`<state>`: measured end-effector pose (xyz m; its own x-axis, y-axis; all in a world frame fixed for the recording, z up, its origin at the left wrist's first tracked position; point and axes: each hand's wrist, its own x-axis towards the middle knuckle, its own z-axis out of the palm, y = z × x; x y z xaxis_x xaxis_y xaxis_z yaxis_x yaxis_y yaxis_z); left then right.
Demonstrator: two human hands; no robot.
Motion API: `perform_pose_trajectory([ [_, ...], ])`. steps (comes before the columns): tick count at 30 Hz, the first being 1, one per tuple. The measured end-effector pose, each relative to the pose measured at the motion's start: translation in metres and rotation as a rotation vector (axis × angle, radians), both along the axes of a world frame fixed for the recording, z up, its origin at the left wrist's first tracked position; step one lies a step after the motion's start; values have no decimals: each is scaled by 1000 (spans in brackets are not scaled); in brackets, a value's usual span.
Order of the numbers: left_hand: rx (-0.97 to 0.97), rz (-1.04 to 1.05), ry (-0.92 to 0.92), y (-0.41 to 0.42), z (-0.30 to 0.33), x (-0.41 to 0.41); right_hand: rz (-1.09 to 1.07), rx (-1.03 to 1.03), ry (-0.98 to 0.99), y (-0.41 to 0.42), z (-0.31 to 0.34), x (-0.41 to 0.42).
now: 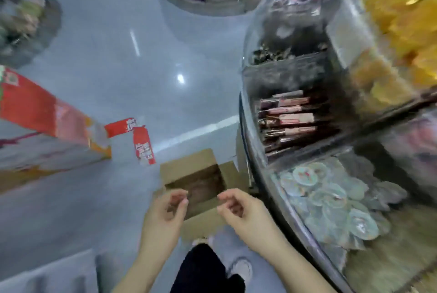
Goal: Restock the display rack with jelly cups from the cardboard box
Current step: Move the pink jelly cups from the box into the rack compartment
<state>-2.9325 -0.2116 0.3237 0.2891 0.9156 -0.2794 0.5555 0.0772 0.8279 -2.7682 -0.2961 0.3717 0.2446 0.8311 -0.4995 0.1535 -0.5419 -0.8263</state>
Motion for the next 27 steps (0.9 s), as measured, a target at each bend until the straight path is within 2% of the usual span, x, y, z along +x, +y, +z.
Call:
perform_pose_trajectory([
  [4, -220, 20, 223, -3, -124, -64, 208, -310, -68, 15, -143, -29],
  [7, -325, -18, 320, 1, -214, -78, 303, -459, -195, 27, -249, -36],
  [12, -358, -176, 360, 35, -361, -46, 386, -456, -359, 74, -408, -25],
  [16, -469, -216, 436, 78, -465, -16, 634, -353, -571, 123, -513, -14],
  [19, -485, -283, 547, 106, -526, 2, 901, -303, -769, 160, -571, -13],
  [21, -471, -384, 593, 115, -558, 10, 1003, -301, -823, 177, -604, -16],
  [23, -360, -514, 678, 116, -579, 16, 1074, -310, -889, 183, -627, -19],
  [27, -173, -459, 721, 113, -604, 13, 1123, -202, -1045, 181, -642, -21],
])
